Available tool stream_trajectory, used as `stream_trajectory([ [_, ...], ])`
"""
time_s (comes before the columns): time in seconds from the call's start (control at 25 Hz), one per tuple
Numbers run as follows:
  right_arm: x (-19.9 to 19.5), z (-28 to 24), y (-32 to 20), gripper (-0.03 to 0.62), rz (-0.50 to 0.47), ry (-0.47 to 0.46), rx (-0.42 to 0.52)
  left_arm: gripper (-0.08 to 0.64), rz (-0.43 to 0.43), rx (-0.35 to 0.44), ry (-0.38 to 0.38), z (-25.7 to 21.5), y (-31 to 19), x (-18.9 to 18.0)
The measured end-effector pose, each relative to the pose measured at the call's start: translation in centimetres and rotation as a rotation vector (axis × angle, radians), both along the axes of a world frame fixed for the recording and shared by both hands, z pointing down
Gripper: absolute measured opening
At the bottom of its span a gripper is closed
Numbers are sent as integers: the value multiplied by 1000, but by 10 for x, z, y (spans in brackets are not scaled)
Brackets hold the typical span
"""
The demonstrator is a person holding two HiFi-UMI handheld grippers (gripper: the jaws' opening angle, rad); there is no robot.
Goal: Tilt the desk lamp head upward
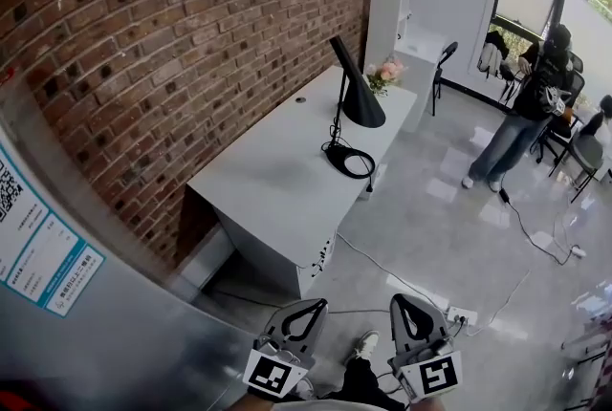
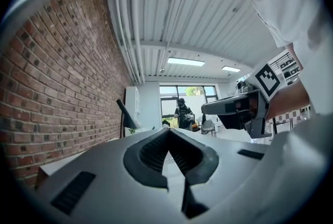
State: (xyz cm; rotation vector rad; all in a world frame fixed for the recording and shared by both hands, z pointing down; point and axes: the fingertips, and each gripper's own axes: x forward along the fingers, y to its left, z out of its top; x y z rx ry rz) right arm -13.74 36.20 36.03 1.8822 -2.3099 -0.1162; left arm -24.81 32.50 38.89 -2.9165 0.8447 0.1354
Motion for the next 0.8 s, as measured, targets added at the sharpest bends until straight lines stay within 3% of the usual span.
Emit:
stream_trajectory([
  [0.44, 68, 3, -69, 12, -22, -4, -5, 8, -91, -49, -7, 14, -78, 44],
  [0.8, 123, 0, -116, 12, -29, -27, 5, 8, -126, -12, -40, 6, -127, 88],
])
